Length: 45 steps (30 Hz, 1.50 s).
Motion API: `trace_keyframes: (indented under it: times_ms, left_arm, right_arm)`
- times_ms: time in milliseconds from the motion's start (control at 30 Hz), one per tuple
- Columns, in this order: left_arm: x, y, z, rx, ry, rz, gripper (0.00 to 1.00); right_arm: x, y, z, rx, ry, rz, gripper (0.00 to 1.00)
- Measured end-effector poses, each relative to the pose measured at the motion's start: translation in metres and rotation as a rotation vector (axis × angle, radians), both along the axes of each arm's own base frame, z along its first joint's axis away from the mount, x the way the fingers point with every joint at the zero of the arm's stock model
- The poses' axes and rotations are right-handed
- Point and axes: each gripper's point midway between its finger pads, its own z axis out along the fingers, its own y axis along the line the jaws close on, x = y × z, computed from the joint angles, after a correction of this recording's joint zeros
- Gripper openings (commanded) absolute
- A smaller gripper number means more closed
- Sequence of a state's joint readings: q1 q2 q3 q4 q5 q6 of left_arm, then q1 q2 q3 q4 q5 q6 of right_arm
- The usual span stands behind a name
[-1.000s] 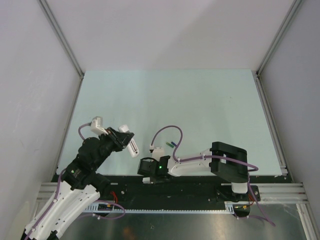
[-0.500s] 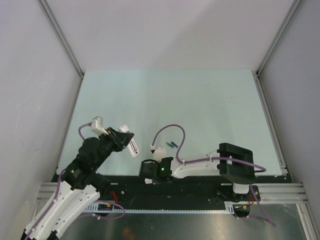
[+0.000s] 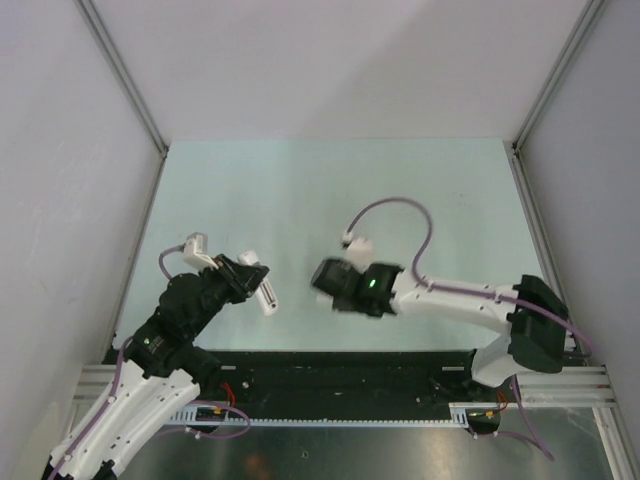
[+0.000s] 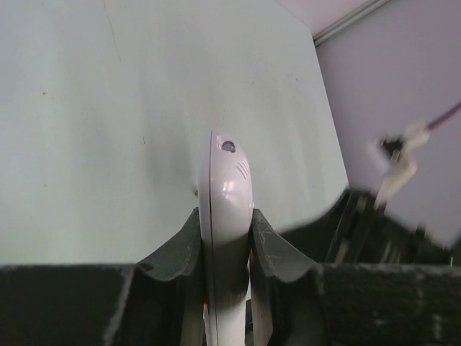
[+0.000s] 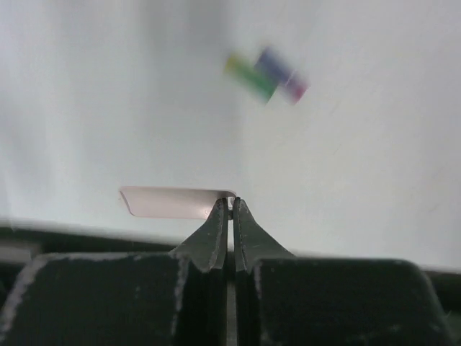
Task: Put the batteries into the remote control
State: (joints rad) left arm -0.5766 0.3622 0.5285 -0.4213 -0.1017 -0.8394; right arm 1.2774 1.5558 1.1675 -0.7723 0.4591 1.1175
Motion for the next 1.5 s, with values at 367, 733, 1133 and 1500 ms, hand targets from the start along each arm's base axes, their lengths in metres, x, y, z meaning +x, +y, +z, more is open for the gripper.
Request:
trace_keyframes:
  times_ms: [367,733,1133,1500]
  left_arm:
    - [-0.002,-0.035,-0.010,-0.017,0.058,-0.168,0.00]
    - [0.003,-0.075,-0.010,-0.057,0.069,-0.372,0.00]
    - [0.006,-0.082,-0.015,-0.114,0.001,-0.456,0.00]
    - [-0.007,-0.074,0.015,-0.153,-0.151,-0.459,0.00]
  right_arm:
    - [0.187,-0.126,-0.001,-0.071,-0.084,-0.298,0.00]
    - [0.242,-0.136,-0.041,-0.077,-0.034,-0.244,0.01]
    - [0.254,-0.130,-0.060,-0.059,0.003,-0.188,0.43]
    - [0.220,-0.102,-0.034,-0.106,-0.061,-0.077,0.48]
